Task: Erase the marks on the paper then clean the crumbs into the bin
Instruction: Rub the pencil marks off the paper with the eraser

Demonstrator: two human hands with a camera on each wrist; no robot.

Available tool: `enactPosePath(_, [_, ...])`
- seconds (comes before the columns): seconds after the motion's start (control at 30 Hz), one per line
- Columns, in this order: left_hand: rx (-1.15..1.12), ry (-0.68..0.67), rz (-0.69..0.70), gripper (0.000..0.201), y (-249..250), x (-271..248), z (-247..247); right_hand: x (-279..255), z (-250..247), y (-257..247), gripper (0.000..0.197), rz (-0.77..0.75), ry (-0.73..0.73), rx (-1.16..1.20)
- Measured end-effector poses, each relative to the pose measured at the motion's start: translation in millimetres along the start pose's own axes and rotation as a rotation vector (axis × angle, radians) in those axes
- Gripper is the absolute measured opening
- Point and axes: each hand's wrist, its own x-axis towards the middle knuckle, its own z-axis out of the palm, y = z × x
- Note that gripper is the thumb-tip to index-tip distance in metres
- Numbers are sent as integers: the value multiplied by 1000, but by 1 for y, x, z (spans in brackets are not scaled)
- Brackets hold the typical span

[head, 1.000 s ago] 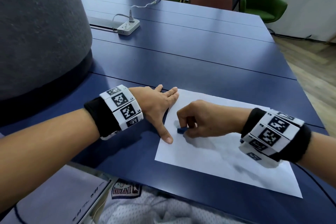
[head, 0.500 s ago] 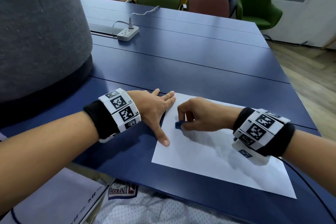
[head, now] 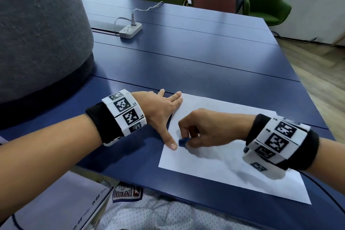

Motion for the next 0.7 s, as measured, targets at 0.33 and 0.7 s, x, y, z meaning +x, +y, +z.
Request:
enactPosePath(0.33, [-20, 2, 0, 154, -1, 1, 1, -3, -2, 2, 10, 8, 11, -22])
enactPosePath(0.7, [-40, -5, 2, 154, -2, 2, 1, 2, -10, 7, 13, 69, 14, -38])
